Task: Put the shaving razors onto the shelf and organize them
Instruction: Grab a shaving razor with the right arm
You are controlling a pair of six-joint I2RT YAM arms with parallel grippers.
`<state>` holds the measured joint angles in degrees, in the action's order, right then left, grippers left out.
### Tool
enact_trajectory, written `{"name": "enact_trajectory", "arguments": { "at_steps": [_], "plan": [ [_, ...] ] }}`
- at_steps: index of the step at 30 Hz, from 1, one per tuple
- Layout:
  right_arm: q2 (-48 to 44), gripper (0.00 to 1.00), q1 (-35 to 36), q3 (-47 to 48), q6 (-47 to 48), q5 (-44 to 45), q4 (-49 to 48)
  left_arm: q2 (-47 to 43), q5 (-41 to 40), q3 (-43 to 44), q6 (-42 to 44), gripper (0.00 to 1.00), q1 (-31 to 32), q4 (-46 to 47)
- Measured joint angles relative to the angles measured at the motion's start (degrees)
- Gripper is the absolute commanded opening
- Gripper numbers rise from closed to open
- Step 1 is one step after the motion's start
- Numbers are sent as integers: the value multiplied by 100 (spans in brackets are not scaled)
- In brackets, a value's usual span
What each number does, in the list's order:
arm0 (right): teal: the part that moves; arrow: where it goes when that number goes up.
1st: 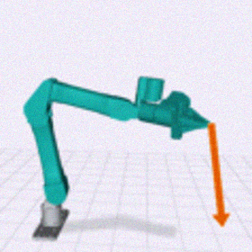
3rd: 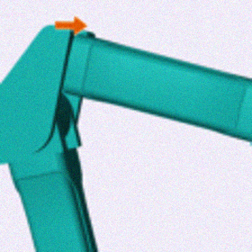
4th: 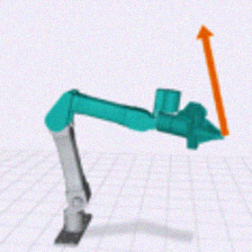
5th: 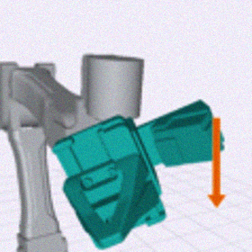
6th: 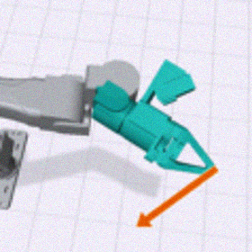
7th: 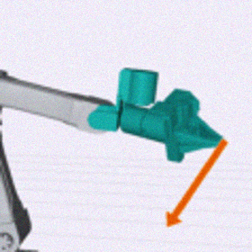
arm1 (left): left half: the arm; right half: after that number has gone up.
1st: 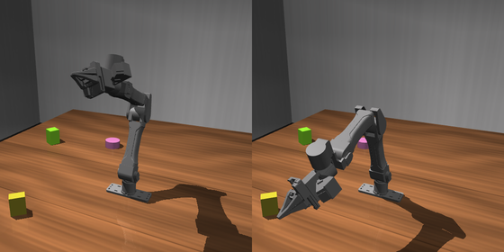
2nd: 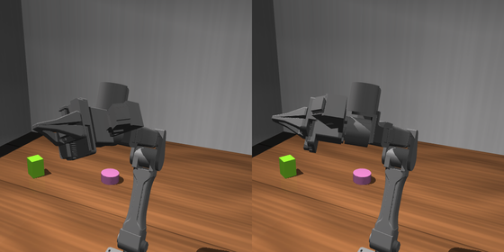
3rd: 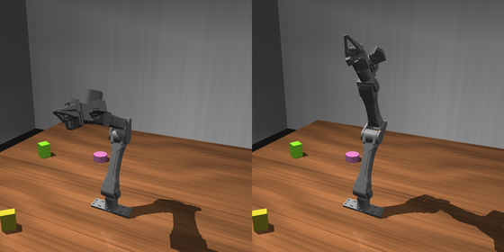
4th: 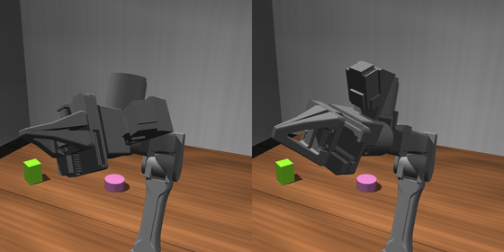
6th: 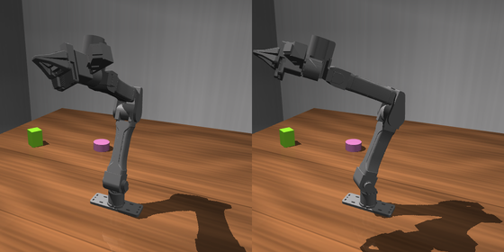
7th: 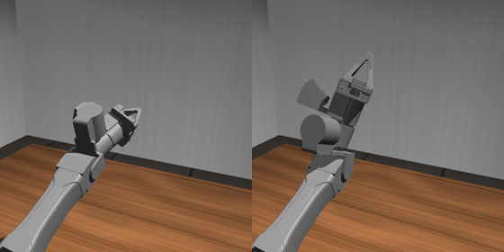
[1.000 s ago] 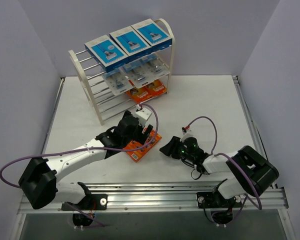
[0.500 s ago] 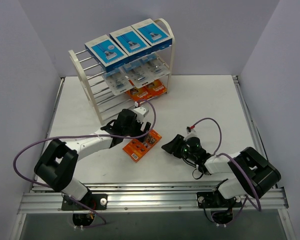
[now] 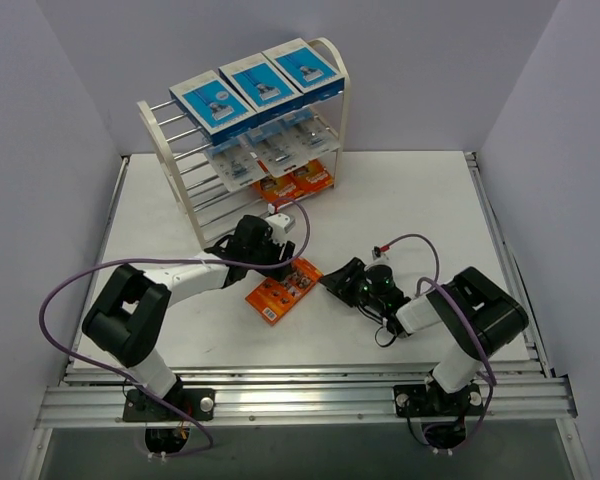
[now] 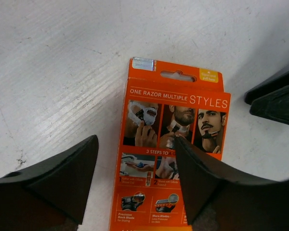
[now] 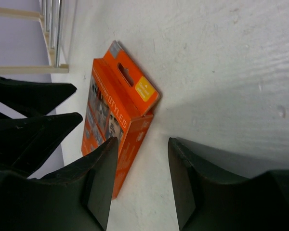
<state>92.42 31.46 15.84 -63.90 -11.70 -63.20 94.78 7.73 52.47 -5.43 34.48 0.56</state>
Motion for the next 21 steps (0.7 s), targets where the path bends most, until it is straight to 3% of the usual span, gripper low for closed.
{"name": "enact_trajectory", "arguments": {
  "at_steps": [4,21],
  "plan": [
    [411,45,-2,229,-313,44,-352,20,70,68,0,56,-4,-9],
    [1587,43,-2,564,-1095,140,-1733,173,179,345,7,40,-7,-240]
  ]
}}
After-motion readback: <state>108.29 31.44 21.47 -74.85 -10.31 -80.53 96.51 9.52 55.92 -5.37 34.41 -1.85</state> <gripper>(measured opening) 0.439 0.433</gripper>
